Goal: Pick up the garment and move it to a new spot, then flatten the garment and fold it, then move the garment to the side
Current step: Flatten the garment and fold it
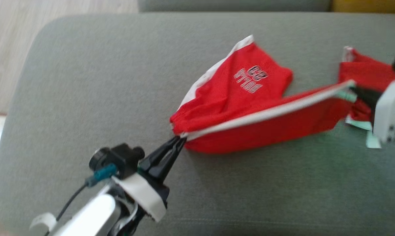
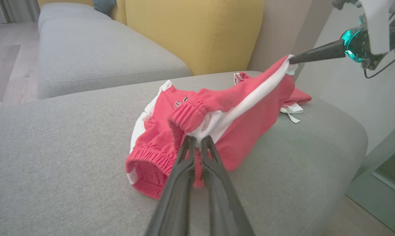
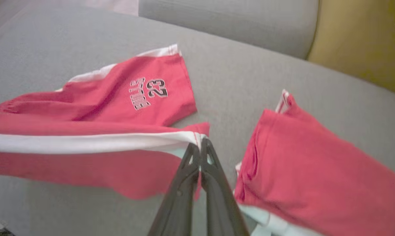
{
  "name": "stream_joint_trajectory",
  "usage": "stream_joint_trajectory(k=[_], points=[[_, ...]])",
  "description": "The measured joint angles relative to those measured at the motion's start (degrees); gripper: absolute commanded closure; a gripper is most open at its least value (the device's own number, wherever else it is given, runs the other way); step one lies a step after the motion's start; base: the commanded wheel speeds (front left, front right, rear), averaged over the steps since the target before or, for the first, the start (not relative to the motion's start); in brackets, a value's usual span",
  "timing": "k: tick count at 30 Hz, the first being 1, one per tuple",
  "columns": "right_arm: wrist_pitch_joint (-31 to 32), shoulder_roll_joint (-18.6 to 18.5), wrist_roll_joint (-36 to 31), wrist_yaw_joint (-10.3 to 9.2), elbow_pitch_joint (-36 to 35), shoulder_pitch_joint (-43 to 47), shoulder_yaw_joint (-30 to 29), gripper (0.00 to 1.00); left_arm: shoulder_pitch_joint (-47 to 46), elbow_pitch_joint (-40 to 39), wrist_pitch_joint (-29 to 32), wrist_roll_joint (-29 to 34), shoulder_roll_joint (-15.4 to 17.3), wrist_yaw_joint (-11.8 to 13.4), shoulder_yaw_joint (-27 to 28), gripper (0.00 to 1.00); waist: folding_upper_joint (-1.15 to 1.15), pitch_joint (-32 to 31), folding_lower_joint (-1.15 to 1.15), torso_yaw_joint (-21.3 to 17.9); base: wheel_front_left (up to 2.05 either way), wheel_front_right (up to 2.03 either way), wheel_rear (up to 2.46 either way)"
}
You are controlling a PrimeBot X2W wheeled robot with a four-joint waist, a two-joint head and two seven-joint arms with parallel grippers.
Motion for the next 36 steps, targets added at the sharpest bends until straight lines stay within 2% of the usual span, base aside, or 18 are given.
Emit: stream_joint_trajectory(k=[3, 8, 21, 29, 35, 36], points=[[0.2, 0.5, -2.6, 0.0, 1.2, -5.5, 0.8, 1.0, -2.5, 1.7, -0.5, 0.0, -1.2, -1.0, 0.0, 1.0, 0.0, 2.1, 0.01, 1.9, 0.0, 0.0, 0.0], [0.5, 0.3, -6.5, 0.0, 5.1, -14.0, 5.4, 1.0, -6.2, 5.5, -1.3, 0.0, -3.9, -2.6, -0.8, 1.0, 0.0, 5.2, 0.01, 5.5, 0.0, 0.0, 0.0], [-3.6, 0.0, -9.1, 0.0, 18.9, -28.9, 16.2, 1.0, -13.9, 17.1, -4.6, -0.6, -11.0, -5.2, -2.4, 1.0, 0.0, 12.8, 0.02, 13.5, 0.0, 0.0, 0.0], [-8.1, 0.4, -9.9, 0.0, 26.2, -34.4, 21.2, 1.0, -16.9, 22.2, -6.3, -1.2, -13.9, -6.0, -3.3, 1.0, 0.0, 16.0, 0.01, 16.2, 0.0, 0.0, 0.0], [-12.2, 1.6, -10.2, 0.0, 31.0, -37.2, 24.2, 1.0, -18.7, 25.1, -6.8, -1.2, -15.1, -6.4, -3.2, 1.0, 0.0, 16.8, 0.01, 16.8, 0.0, 0.0, 0.0], [-13.0, 1.8, -10.3, 0.0, 31.8, -37.5, 24.5, 1.0, -18.9, 25.5, -6.8, -1.2, -15.4, -6.4, -3.0, 0.93, 0.0, 16.9, 0.01, 16.7, 0.0, 0.0, 0.0]])
